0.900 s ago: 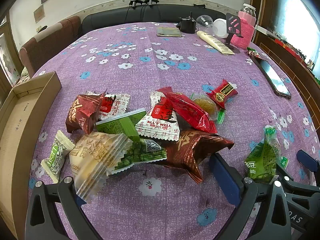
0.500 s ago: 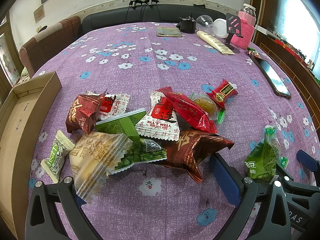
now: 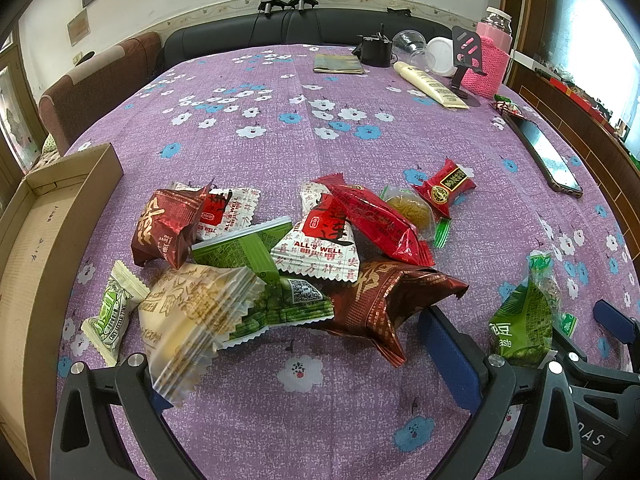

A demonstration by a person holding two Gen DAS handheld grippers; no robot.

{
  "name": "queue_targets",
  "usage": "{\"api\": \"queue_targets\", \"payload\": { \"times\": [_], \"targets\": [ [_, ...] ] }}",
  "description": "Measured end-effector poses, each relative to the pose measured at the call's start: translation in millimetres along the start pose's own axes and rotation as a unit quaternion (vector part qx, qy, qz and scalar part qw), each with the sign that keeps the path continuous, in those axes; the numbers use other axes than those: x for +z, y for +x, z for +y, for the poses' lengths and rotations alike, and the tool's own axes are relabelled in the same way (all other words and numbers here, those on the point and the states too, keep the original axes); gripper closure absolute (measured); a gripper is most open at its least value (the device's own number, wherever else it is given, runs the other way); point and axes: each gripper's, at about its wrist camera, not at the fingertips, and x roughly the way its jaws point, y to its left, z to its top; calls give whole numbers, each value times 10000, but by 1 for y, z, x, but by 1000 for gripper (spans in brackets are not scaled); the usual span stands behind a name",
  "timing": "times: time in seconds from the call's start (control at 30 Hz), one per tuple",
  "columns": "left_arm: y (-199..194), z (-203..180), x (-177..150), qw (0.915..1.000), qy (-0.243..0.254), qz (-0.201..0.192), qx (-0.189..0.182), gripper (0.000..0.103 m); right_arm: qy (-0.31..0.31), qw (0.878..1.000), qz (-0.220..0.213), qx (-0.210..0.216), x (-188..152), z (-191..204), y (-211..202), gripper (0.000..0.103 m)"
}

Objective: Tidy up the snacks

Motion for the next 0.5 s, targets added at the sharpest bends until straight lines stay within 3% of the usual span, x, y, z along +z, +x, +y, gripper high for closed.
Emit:
{"api": "queue_targets", "payload": {
  "times": [0.4,0.5],
  "targets": [
    [0,0,0,10000,-4,14,9,0,0,10000,-1,0,0,0,0,0],
    [-3,4,-2,9996,156,168,-149,0,0,10000,1,0,0,0,0,0]
  ]
}}
